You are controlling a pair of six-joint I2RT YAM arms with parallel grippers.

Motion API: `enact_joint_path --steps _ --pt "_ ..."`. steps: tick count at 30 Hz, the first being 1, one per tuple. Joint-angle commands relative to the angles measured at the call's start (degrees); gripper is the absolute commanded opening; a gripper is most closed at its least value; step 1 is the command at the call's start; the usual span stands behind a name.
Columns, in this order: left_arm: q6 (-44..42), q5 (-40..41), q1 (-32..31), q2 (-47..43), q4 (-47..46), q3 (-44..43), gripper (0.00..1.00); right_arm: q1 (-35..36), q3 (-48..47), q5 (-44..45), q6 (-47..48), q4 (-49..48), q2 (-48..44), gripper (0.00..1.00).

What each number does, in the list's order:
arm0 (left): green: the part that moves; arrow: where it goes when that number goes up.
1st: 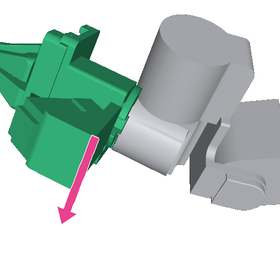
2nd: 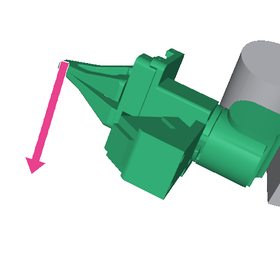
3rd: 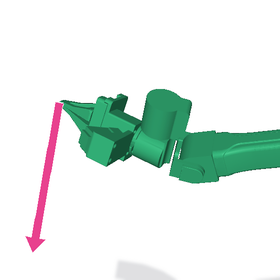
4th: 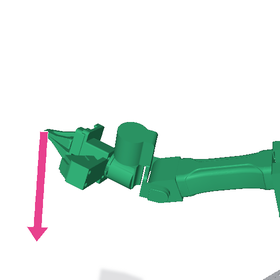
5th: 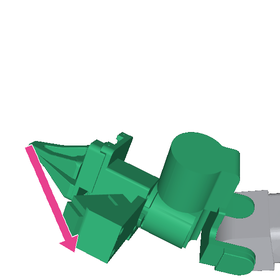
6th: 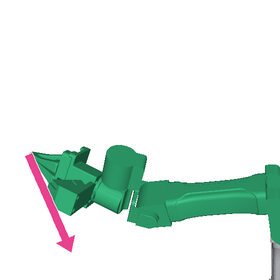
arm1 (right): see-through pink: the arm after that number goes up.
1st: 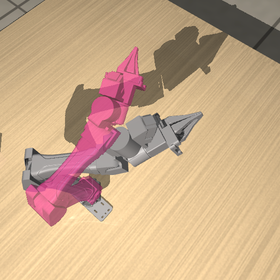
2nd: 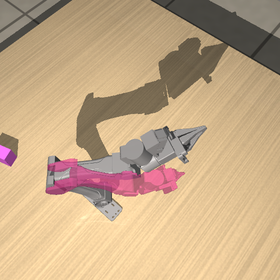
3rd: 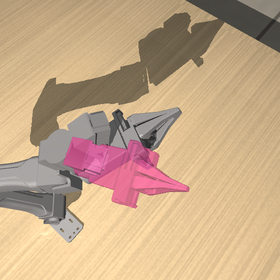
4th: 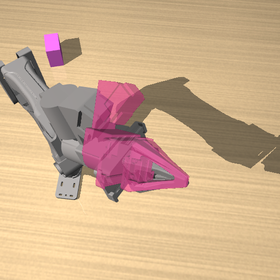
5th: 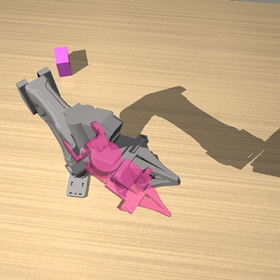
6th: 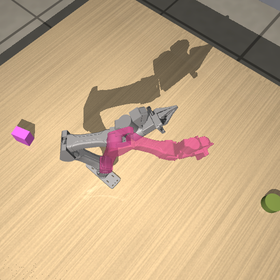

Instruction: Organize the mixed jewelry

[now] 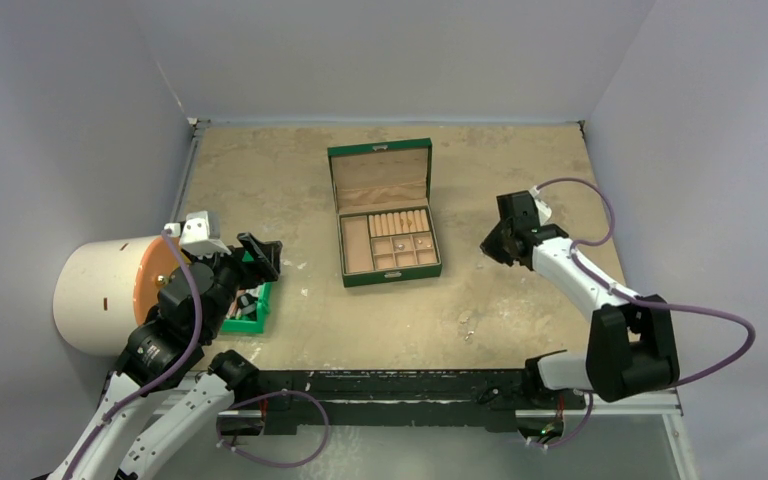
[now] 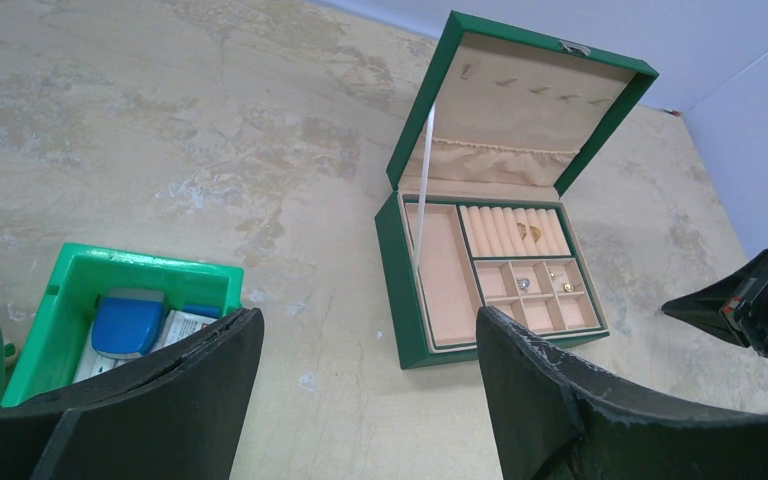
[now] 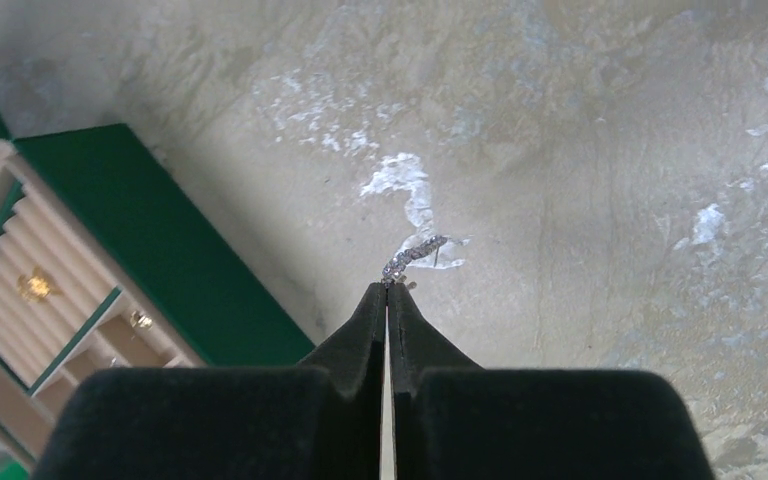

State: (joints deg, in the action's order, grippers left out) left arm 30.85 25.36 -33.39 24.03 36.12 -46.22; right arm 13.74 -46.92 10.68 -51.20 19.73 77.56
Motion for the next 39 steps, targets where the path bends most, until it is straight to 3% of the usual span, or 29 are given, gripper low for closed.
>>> enact_joint_path --steps 1,9,16,28,39 --pt "0.1 0.6 0.4 -0.3 -1.7 -0.2 0.78 -0.1 -2.6 -3.5 3.6 -1.7 -3.3 0.0" --pt "0.1 0.6 0.5 -0.5 -1.8 -0.3 0.78 2.5 -4.6 -10.4 6.4 -3.5 -5.2 0.0" --pt "0.1 0.5 0.4 -0.6 -1.8 -0.3 0.78 9.7 -9.4 -10.1 8.8 -3.4 -4.3 0.0" --pt "0.2 0.7 0.5 -0.6 -1.7 -0.3 0.78 17.9 -20.2 -13.5 10.5 -3.8 7.4 0.0" --pt "0.3 1.1 0.4 -0.7 -1.5 -0.3 0.78 21.4 -25.0 -14.0 9.4 -3.6 17.3 0.0"
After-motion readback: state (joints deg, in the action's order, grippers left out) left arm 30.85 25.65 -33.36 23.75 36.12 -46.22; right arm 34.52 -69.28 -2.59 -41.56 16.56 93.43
